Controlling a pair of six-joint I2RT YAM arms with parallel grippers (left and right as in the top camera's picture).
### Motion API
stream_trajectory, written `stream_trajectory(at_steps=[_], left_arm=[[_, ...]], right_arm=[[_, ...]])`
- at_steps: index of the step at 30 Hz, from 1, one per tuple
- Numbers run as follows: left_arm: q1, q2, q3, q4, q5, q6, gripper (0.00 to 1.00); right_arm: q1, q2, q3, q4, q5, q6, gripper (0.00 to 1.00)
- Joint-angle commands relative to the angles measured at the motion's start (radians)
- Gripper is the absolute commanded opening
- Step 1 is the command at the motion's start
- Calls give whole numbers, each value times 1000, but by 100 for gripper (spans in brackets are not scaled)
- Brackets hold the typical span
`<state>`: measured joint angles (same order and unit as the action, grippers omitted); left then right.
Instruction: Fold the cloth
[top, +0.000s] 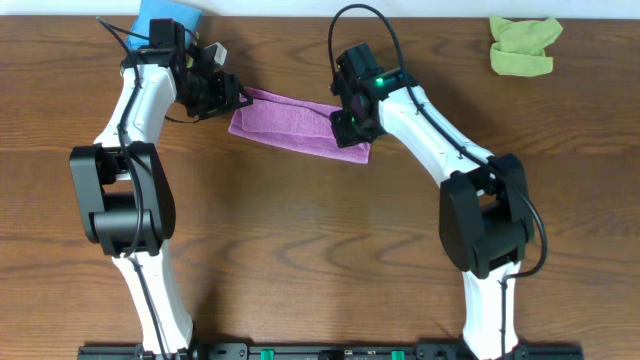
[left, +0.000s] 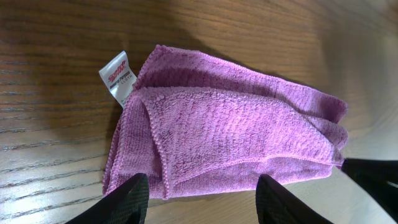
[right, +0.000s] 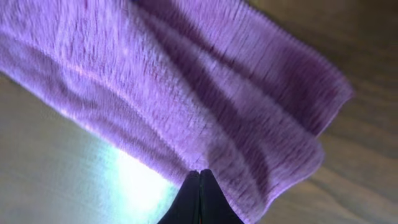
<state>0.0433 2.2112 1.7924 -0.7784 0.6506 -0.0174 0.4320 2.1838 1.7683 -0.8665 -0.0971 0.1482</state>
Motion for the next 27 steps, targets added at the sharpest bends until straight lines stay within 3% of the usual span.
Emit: stream_trajectory(at_steps=[1, 6, 27], left_arm=[[2, -2, 12, -3, -4, 22, 57], [2, -2, 12, -3, -4, 22, 57], [2, -2, 12, -3, -4, 22, 57]], right_arm=[[-18, -38, 12, 27, 54, -16, 1], [-38, -8, 11, 2, 86, -98, 1], [-4, 74, 10, -77, 62, -105, 1]])
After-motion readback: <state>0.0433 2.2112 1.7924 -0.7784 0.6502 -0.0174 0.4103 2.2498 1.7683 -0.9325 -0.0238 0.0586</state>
